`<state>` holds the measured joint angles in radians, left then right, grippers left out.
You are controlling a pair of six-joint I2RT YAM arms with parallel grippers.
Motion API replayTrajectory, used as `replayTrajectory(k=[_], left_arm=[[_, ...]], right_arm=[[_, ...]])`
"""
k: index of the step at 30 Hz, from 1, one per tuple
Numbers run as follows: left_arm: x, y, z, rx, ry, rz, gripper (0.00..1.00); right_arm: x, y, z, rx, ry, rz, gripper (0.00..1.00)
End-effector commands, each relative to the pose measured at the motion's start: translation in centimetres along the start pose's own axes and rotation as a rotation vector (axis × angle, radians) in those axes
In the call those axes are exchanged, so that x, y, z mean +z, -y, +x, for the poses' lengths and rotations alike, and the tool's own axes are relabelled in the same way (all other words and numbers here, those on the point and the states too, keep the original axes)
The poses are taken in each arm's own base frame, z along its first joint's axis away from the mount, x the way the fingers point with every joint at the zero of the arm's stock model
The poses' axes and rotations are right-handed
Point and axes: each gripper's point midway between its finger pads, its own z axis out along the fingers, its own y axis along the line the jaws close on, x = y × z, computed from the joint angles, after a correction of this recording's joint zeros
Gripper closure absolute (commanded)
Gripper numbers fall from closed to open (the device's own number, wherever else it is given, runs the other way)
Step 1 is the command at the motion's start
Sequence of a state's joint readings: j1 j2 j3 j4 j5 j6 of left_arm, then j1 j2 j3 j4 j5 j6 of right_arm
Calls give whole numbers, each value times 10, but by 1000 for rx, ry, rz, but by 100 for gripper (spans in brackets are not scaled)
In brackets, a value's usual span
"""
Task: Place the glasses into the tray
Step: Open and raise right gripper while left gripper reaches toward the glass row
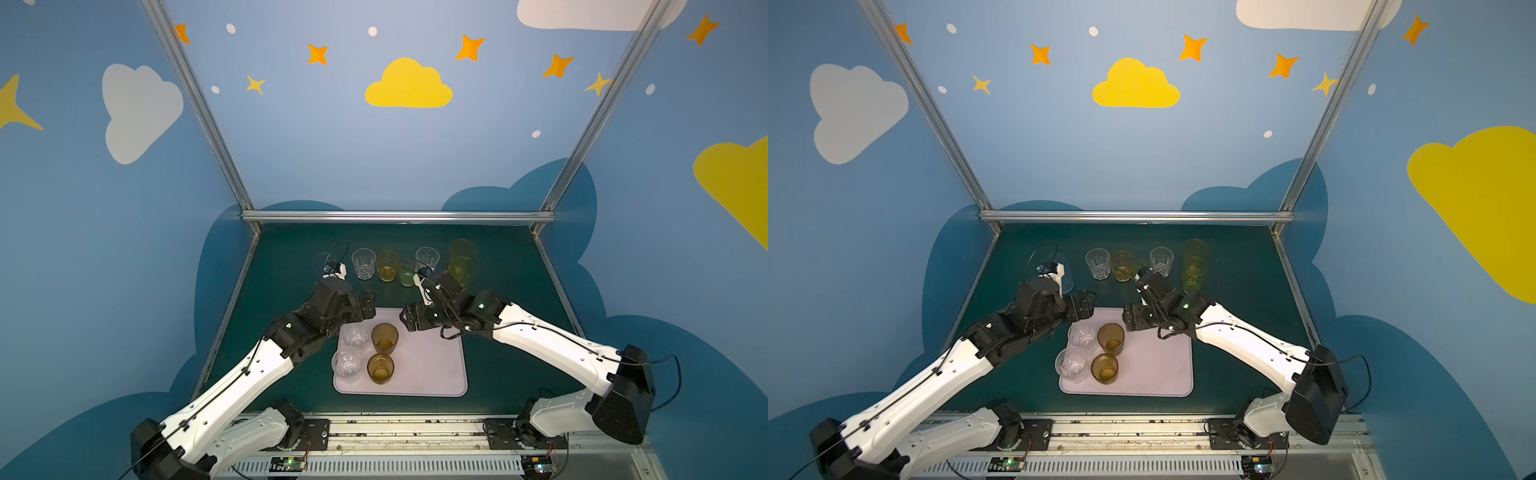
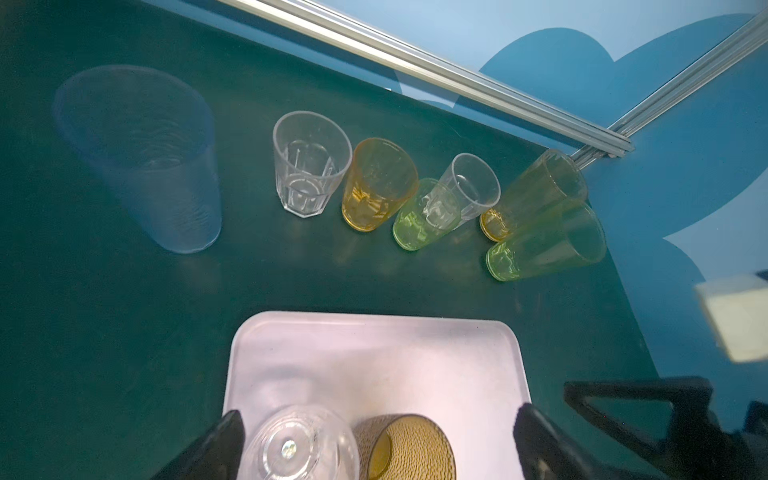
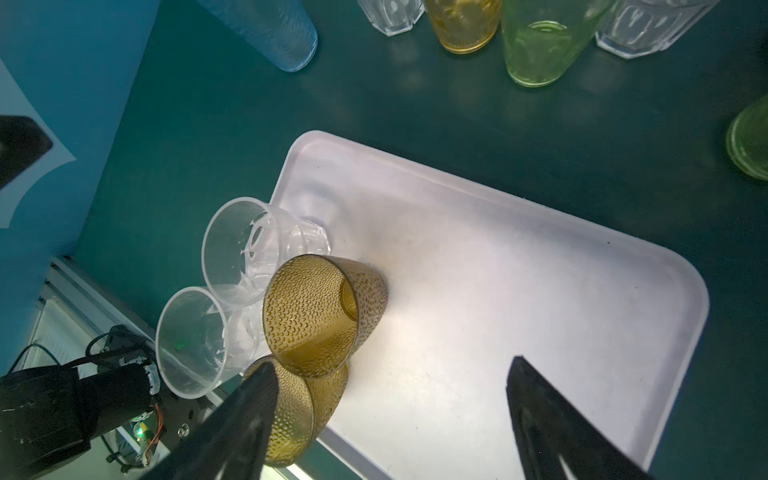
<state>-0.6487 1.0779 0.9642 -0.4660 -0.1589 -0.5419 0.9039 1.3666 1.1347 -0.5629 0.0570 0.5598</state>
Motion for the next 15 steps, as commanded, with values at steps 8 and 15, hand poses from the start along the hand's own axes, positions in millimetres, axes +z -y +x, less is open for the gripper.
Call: replayTrajectory(k=[8, 15], left_arm=[[58, 22, -19, 50, -64, -52, 0], [93, -4, -42, -23, -91, -222, 0]], right_arm=[[-15, 36, -3, 39, 105, -4, 14], [-16, 54, 2, 72, 116, -5, 14]])
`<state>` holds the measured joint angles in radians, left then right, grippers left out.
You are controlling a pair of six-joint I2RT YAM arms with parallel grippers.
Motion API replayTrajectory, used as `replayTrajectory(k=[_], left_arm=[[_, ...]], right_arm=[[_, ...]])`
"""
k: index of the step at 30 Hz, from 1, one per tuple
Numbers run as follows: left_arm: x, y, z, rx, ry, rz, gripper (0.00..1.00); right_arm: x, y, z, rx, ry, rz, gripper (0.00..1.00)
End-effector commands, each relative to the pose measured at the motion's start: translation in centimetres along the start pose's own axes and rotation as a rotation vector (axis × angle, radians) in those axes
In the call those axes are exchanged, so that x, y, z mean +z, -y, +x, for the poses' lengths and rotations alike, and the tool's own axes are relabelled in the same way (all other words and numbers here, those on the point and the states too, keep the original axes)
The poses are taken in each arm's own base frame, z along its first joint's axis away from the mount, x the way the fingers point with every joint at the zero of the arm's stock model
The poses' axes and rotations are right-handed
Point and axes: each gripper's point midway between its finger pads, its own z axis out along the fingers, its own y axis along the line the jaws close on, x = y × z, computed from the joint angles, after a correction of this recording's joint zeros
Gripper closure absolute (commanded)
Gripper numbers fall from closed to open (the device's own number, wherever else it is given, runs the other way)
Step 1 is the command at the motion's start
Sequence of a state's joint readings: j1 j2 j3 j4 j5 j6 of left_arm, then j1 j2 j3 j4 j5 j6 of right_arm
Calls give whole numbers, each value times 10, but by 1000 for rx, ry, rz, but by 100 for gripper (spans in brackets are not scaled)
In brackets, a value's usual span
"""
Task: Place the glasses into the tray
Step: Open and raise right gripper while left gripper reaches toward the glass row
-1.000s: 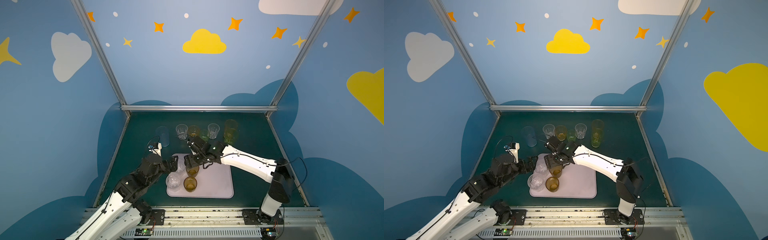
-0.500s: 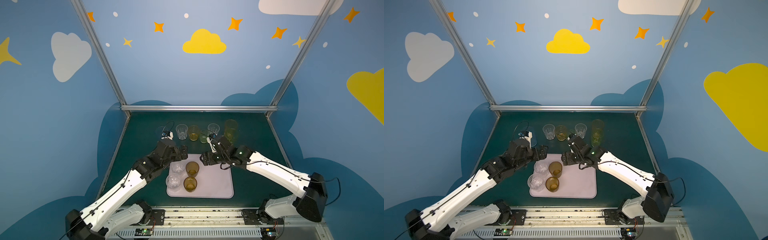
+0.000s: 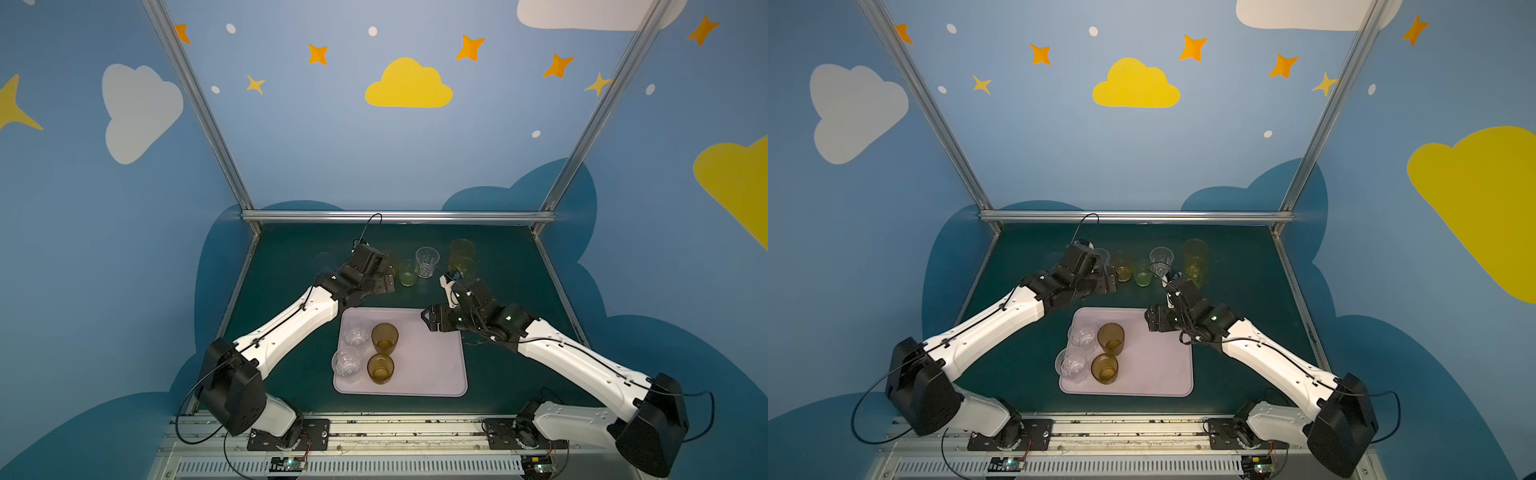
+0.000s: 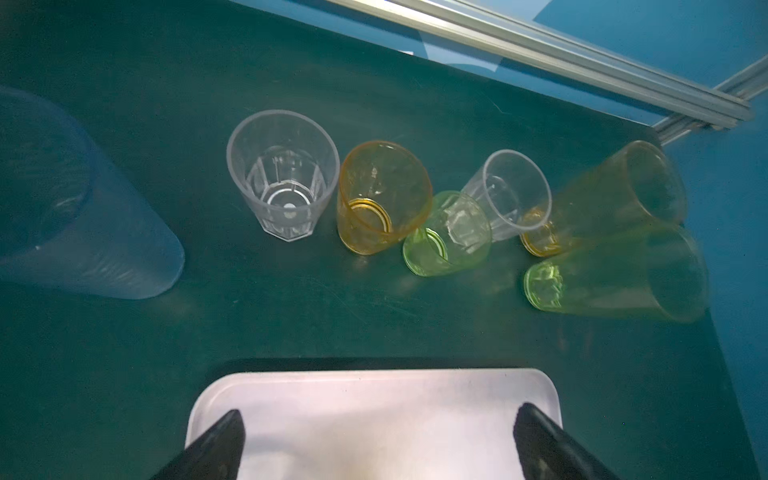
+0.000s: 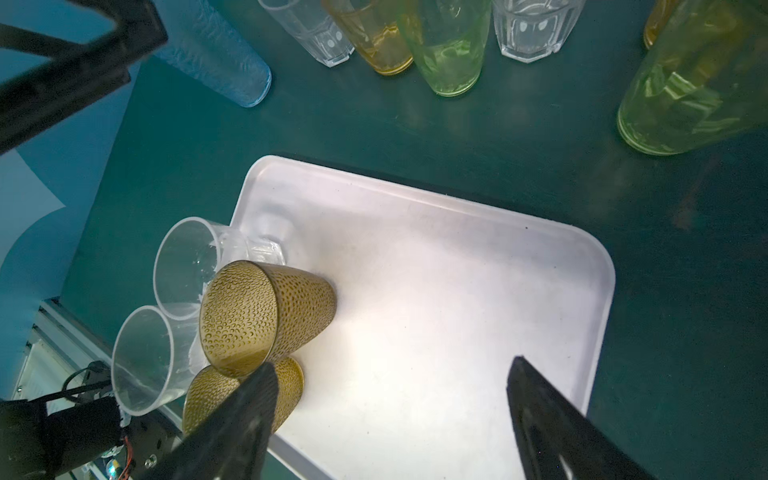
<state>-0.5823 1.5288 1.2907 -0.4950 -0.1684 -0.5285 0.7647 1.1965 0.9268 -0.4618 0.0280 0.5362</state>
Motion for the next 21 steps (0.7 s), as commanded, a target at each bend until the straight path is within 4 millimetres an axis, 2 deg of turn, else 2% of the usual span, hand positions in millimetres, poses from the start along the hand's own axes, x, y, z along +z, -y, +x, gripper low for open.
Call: replayTrajectory(k=[1, 7, 13, 16, 18, 20, 21], left_arm=[[9, -16, -13, -39, -8, -87, 0], [39, -22, -21, -108, -38, -88, 3], [66, -49, -29, -139, -41, -181, 26], [77, -53, -31, -179, -67, -170, 30], [82, -55, -35, -184, -71, -174, 38], [89, -59, -38, -193, -65, -190, 41], [92, -61, -39, -200, -66, -192, 47]], right_arm=[[-3, 1, -4, -7, 33, -25, 14], [-2, 9, -2, 8, 29, -18, 14], [-3, 16, 0, 22, 30, -7, 14], [-4, 17, 0, 28, 26, -7, 14], [-2, 19, 2, 30, 19, -3, 14], [-1, 20, 3, 36, 11, -2, 14], [-1, 19, 3, 38, 9, -5, 14]])
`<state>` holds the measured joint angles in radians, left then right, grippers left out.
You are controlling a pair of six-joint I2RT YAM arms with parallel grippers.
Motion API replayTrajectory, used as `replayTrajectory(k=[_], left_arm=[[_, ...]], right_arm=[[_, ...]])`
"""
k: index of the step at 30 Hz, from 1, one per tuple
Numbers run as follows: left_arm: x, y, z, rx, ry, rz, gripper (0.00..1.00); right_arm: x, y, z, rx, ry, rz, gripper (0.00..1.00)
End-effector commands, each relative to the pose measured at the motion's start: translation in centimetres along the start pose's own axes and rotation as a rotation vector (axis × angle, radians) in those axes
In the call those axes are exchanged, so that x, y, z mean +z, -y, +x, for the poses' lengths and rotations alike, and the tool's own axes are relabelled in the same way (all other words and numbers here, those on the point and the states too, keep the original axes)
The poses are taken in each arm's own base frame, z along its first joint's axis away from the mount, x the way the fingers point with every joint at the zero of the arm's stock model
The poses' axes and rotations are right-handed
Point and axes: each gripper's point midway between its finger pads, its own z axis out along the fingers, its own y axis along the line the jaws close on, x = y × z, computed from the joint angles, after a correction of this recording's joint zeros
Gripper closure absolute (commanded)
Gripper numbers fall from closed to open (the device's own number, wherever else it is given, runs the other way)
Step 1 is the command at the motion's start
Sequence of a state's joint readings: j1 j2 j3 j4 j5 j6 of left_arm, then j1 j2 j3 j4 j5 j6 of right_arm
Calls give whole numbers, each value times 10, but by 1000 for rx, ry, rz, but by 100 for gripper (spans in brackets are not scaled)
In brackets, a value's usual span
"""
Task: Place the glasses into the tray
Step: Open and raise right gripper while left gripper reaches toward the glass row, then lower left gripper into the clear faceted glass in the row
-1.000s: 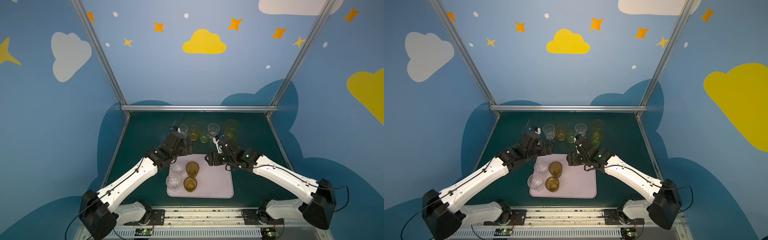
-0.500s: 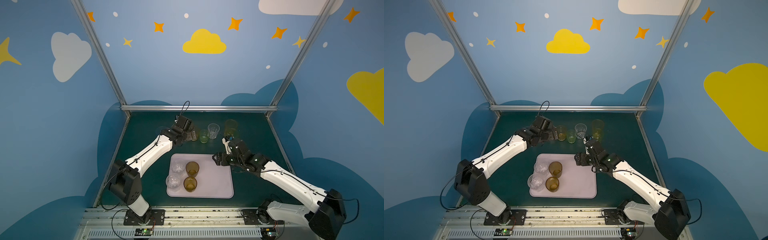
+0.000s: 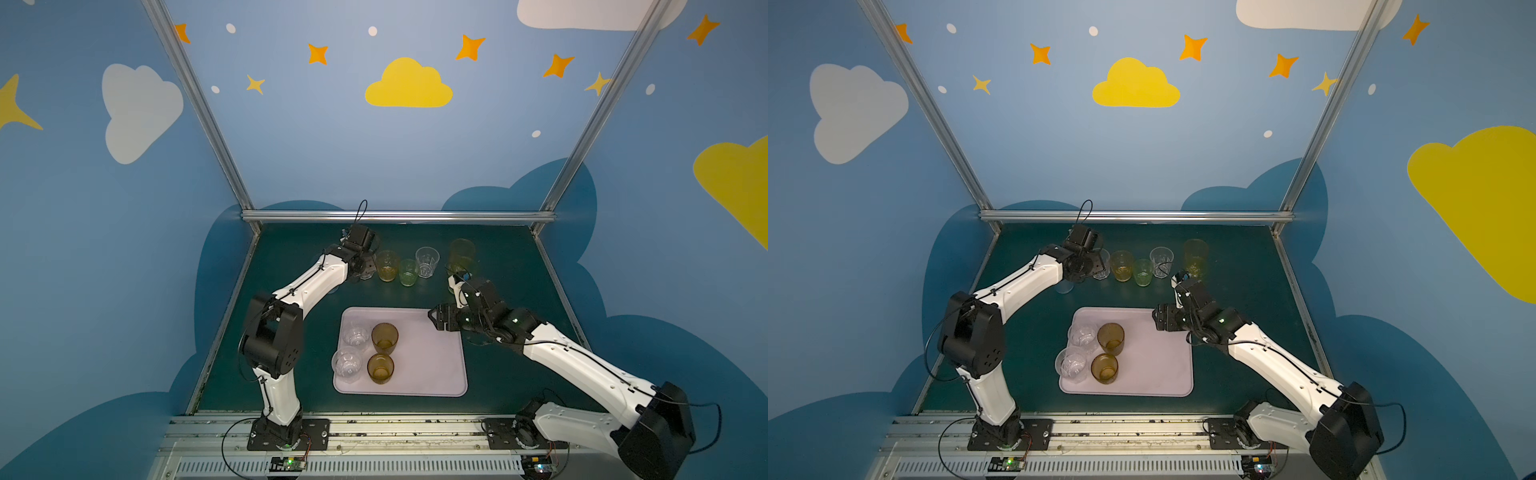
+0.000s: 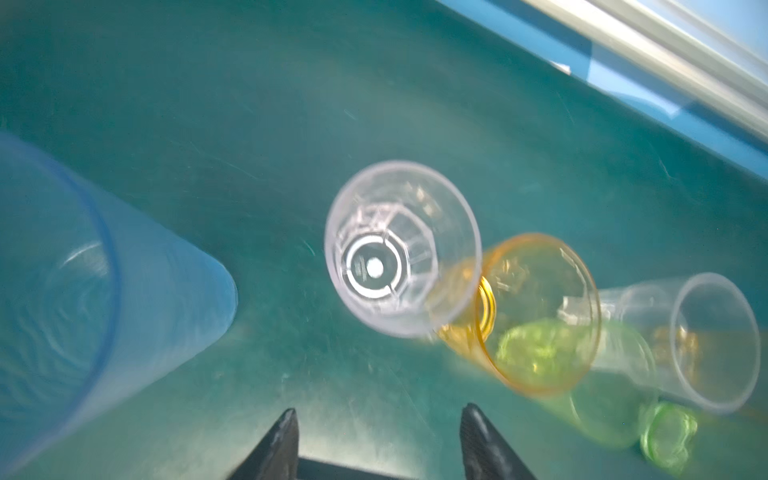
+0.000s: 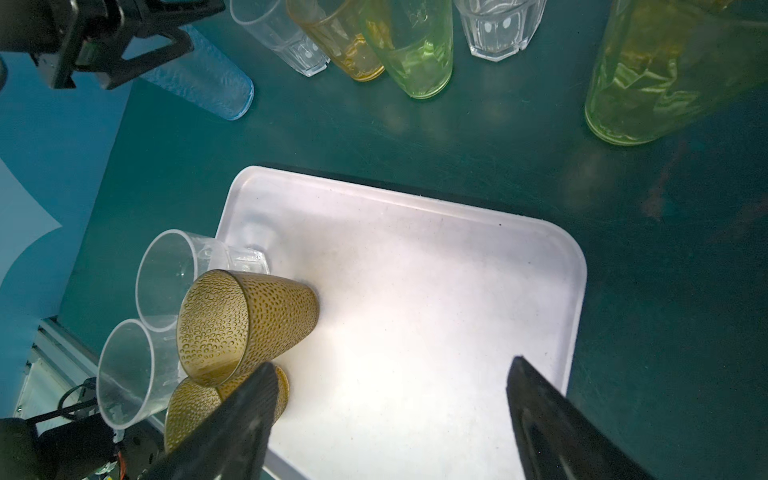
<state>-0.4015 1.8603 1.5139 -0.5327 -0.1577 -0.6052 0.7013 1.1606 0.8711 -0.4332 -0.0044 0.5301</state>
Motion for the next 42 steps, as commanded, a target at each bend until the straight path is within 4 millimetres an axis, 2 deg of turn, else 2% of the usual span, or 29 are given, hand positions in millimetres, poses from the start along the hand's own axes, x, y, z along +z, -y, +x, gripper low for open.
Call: replayTrajectory(k=[1, 2, 4, 13, 22, 28, 37, 42], left_arm=[[6, -2, -8, -28, -7, -5, 56], [9, -2, -10, -41, -15, -3, 59], [15, -2, -13, -57, -26, 0, 56], [36, 0, -17, -55, -60, -14, 58], [44, -2, -20, -24, -67, -43, 60], [50, -10, -19, -22, -70, -75, 61], [55, -14, -19, -16, -76, -86, 63], [53, -9, -22, -4, -77, -69, 64]], right_arm=[[0, 1, 2, -1, -9, -9, 14], [1, 1, 4, 1, -16, -7, 14], [2, 3, 4, 5, -22, -2, 14], [0, 9, 2, 25, -18, 15, 14], [3, 18, 5, 45, -31, 33, 14], [0, 29, 2, 45, -28, 63, 14], [0, 31, 1, 77, -26, 49, 14], [3, 30, 2, 87, -36, 39, 14]])
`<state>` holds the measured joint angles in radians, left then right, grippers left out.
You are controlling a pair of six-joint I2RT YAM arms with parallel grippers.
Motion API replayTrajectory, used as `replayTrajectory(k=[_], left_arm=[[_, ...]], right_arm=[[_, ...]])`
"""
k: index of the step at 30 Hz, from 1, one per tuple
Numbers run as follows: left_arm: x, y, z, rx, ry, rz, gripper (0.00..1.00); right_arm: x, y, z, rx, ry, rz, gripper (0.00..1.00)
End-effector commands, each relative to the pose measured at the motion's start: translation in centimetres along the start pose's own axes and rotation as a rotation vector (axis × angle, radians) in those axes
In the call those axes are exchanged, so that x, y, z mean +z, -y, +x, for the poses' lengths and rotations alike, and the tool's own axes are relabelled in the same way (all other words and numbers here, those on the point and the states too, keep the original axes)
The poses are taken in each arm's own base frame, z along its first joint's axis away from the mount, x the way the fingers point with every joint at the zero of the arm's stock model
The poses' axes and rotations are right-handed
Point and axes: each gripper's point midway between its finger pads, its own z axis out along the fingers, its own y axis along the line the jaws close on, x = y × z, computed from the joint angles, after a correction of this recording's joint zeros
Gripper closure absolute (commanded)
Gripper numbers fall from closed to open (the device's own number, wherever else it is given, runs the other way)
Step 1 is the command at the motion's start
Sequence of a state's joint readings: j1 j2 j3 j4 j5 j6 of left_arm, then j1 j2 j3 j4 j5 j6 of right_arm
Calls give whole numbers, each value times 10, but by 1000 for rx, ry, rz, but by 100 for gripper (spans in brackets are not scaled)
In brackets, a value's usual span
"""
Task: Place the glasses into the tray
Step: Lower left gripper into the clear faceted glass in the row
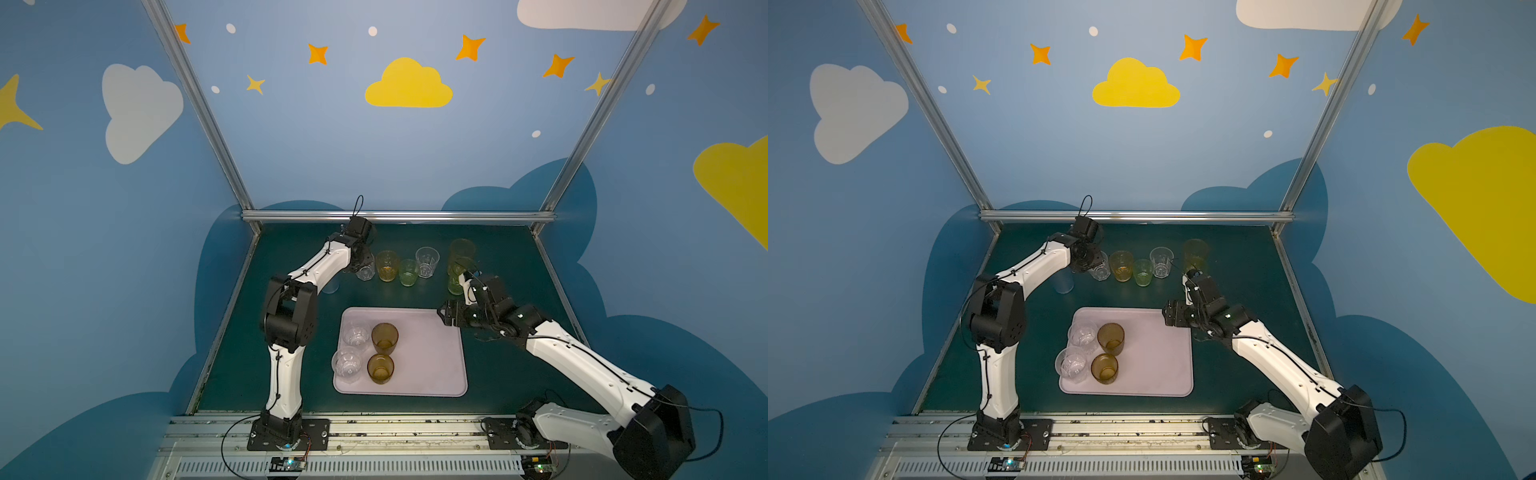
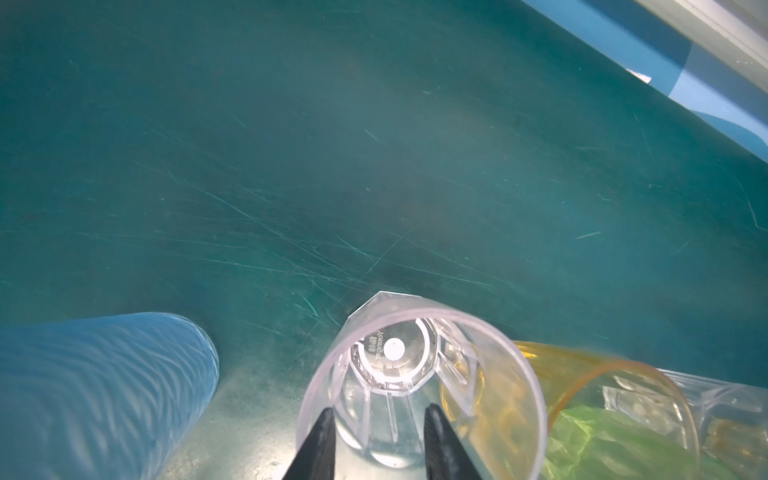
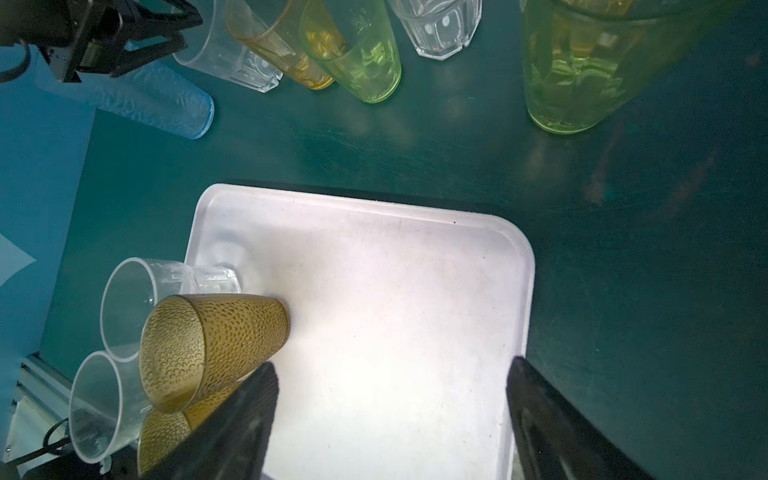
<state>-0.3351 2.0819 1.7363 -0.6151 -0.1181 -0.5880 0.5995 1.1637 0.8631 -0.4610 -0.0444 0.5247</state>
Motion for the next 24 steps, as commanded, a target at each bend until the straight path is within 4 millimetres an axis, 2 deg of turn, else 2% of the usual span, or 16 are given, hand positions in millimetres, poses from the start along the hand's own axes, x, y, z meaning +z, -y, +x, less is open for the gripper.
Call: replayTrajectory(k=[1, 9, 16, 24], left_arm=[[-1, 0, -5, 23, -5, -7, 64], [-12, 7, -8, 35, -9, 19, 63], [-19, -6, -11, 34, 23, -44, 64], [-16, -16, -10, 53, 24, -96, 64]], right_arm=[[3, 2, 6, 16, -22, -1, 14], [5, 1, 6, 17, -28, -9, 14], [4, 2, 6, 22, -26, -10, 14], [4, 2, 7, 26, -28, -15, 14]])
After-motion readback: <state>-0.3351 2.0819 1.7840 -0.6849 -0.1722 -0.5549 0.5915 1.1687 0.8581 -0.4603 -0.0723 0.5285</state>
